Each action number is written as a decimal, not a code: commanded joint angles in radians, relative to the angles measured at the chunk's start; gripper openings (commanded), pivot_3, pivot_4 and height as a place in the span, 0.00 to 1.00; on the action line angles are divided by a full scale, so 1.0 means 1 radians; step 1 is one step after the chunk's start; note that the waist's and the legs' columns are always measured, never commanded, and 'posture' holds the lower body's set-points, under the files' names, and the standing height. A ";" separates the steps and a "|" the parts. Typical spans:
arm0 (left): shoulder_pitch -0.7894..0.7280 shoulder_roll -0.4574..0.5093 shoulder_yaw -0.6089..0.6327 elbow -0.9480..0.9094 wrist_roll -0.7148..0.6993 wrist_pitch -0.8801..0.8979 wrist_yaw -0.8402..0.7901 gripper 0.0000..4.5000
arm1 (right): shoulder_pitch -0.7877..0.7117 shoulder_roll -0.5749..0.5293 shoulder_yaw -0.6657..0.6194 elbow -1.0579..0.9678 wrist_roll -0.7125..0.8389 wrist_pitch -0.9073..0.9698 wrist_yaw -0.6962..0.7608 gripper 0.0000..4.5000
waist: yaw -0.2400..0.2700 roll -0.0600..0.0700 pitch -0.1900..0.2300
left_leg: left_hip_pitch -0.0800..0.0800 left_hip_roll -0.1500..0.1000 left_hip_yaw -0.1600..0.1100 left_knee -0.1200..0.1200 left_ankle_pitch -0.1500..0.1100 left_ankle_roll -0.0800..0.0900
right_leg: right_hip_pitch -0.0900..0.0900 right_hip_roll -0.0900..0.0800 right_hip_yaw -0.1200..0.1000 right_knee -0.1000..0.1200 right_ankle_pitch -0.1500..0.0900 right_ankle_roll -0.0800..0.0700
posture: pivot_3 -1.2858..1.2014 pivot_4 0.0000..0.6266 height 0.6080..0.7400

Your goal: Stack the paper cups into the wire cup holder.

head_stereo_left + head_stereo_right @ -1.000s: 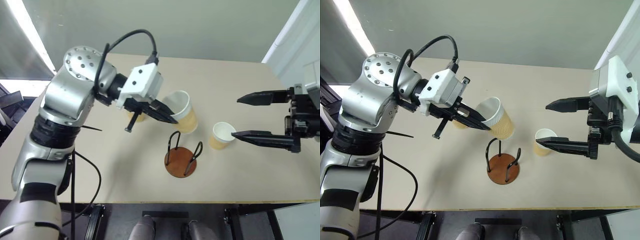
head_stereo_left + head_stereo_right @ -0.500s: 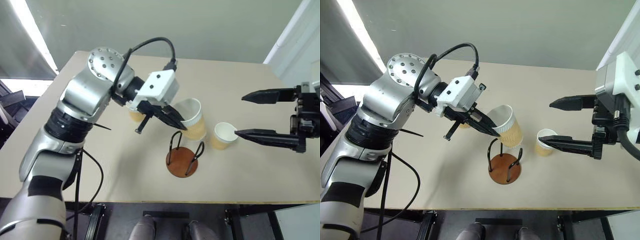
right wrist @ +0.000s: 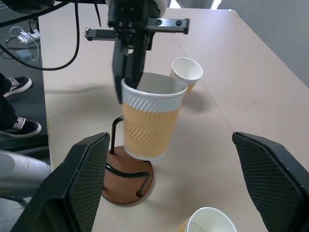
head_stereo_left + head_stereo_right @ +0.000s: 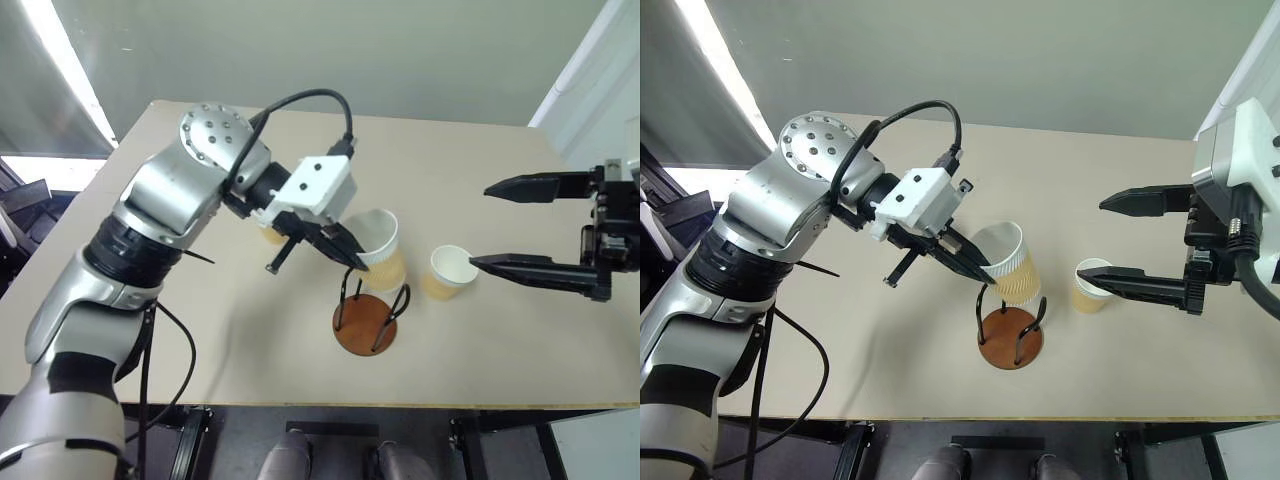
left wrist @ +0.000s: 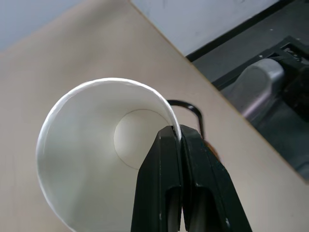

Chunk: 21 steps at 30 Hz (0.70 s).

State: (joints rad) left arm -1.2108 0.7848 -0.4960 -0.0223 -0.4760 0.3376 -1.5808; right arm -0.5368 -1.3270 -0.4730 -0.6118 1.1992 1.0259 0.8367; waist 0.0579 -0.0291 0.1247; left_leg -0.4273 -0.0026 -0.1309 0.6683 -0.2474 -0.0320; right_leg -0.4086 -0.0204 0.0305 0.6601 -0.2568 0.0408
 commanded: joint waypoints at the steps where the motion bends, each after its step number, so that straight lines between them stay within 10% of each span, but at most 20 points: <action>1: 0.002 0.018 -0.006 -0.036 -0.008 0.002 -0.034 0.01 | -0.005 -0.016 -0.013 0.009 -0.008 -0.022 0.006 0.92 | 0.000 0.000 0.000 | 0.000 0.000 0.000 0.000 0.000 0.000 | 0.000 0.000 0.000 0.000 0.000 0.000 | 0.52 0.24 1.00; 13: 0.027 -0.001 -0.015 -0.031 0.020 0.002 -0.034 0.01 | -0.007 -0.020 -0.005 0.010 -0.016 -0.033 0.006 0.92 | 0.001 0.000 0.000 | 0.000 0.000 0.000 0.001 0.000 0.000 | 0.000 0.000 0.000 0.000 0.000 0.000 | 0.52 0.24 1.00; 21: 0.015 -0.010 0.014 -0.017 -0.024 0.077 -0.034 0.51 | -0.010 -0.025 0.007 0.018 -0.030 -0.044 0.015 0.92 | 0.001 0.000 0.000 | 0.000 0.000 0.000 0.001 0.000 0.000 | 0.000 0.000 0.000 0.000 0.000 0.000 | 0.52 0.24 1.00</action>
State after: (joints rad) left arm -1.1725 0.7757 -0.5197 -0.0343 -0.4840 0.4060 -1.5822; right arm -0.5364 -1.3349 -0.4528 -0.6064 1.1812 1.0013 0.8432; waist 0.0586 -0.0290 0.1246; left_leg -0.4273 -0.0026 -0.1308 0.6691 -0.2475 -0.0319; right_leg -0.4085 -0.0206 0.0305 0.6604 -0.2566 0.0411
